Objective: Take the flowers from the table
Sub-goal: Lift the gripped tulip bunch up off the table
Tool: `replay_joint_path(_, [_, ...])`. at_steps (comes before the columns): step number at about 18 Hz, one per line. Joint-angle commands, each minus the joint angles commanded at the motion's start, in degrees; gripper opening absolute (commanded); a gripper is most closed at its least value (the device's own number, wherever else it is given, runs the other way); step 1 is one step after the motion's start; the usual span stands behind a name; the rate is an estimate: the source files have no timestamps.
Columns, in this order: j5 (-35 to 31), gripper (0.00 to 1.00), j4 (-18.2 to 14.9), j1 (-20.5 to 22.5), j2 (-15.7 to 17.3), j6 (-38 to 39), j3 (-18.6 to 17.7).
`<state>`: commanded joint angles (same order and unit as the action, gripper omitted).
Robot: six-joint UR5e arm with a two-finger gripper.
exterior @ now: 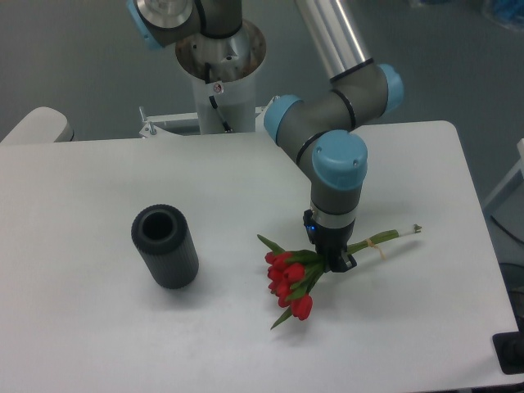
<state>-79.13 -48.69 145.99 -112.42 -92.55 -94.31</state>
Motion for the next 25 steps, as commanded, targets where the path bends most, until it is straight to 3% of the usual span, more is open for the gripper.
replay_joint_path(4, [10.4,0.15,-3.7,0.1,3.4,2.2,2.5])
replay_joint_path(7, [18.5,0.15,-4.4,0.0,5.7,8.9,2.8])
replay_joint_path(12, [26.0,0.15,-4.0,0.5,6.0,15.3,3.3])
replay_joint_path(16, [32.4,0.15,-3.9,2.8,5.8,15.5,3.4])
replay_joint_path(25, [33.0,0.15,-3.8,3.5,5.8,15.5,3.6])
